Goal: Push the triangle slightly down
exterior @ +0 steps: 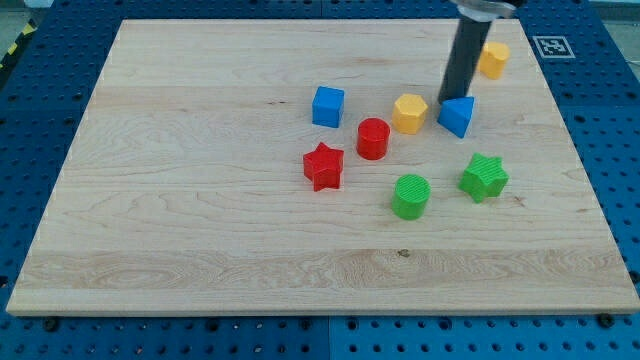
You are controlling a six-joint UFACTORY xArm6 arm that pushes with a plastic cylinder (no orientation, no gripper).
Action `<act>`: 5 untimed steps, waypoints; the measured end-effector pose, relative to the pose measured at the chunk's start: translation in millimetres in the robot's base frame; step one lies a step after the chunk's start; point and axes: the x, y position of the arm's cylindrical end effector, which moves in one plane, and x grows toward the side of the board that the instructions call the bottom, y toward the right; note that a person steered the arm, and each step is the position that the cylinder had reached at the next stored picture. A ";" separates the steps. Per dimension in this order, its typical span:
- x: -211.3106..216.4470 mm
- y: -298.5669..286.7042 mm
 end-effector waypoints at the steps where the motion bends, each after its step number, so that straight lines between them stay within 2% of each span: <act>1: 0.0 41.3; 3: -19.5 56.5; 5: -21.0 30.0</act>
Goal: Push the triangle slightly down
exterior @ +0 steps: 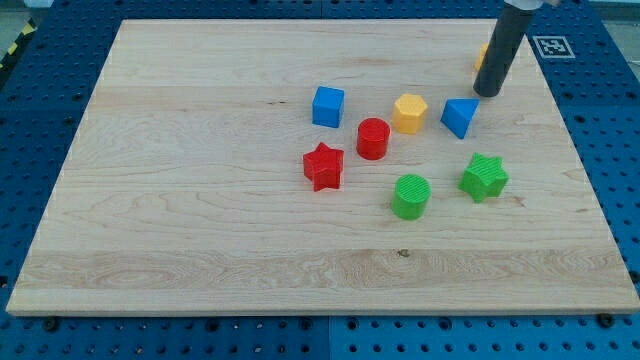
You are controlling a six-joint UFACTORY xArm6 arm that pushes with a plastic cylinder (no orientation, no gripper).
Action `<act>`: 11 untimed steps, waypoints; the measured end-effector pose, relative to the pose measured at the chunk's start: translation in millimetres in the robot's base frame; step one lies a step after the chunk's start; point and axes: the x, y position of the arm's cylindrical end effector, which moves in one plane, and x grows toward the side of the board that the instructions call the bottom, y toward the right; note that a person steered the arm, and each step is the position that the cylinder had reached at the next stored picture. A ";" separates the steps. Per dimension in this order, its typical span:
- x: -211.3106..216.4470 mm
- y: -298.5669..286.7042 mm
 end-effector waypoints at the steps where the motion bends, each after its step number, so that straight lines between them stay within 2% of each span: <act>1: 7.2 -14.8; 3: 38.2 -15.2; 6: 26.6 -33.3; 9: 49.8 -38.1; 10: 49.8 -38.1; 11: 22.4 -39.2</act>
